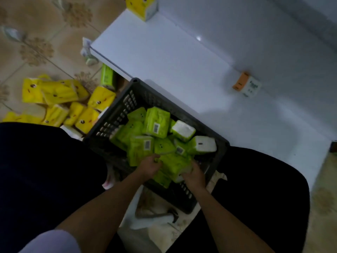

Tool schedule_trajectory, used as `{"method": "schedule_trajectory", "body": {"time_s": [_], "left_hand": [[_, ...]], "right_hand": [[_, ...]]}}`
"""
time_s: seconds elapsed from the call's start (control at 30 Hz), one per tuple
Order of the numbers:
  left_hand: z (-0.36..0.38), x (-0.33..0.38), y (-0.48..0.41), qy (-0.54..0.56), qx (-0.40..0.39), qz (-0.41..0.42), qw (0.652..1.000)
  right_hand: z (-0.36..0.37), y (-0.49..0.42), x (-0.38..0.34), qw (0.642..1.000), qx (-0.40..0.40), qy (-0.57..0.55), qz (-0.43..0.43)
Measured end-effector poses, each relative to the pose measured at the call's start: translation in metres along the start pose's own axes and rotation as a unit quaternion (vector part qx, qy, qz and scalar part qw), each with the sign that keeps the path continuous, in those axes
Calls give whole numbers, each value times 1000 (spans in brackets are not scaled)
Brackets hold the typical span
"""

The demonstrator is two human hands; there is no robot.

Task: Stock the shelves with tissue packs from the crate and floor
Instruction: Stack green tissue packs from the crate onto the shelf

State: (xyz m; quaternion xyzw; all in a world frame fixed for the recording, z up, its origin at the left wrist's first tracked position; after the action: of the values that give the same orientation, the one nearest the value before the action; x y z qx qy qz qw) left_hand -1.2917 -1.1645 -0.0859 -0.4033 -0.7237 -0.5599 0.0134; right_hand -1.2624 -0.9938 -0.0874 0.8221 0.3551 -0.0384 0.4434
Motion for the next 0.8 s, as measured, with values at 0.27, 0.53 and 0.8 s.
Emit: {"method": "schedule_trajectory", "body": {"time_s": [0.27, 0.53, 0.8], "left_hand": [[16, -18, -11, 6, -32, -29, 999], [1, -12, -11, 26, -23, 29, 999], [-46, 11, 13, 95, 29, 124, 987]], "right_hand": [[19, -11, -12, 985, -112, -80, 103], [14, -8, -18, 1000, 0, 6, 3], [-23, 24, -73, 993, 7, -76, -89]]}}
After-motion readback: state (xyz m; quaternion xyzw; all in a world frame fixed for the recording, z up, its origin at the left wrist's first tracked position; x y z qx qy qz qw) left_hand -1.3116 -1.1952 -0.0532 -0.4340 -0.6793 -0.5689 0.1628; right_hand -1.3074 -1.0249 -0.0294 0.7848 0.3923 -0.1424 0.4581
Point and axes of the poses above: each hand's wrist, its own y-axis away from the middle knuckle, its own z-axis out of the palm, x = y × z, the point moved 3 cm from there along -y, towards the middle knuckle, and after that the axes turned 9 degrees about x, right-handed, at the moved point
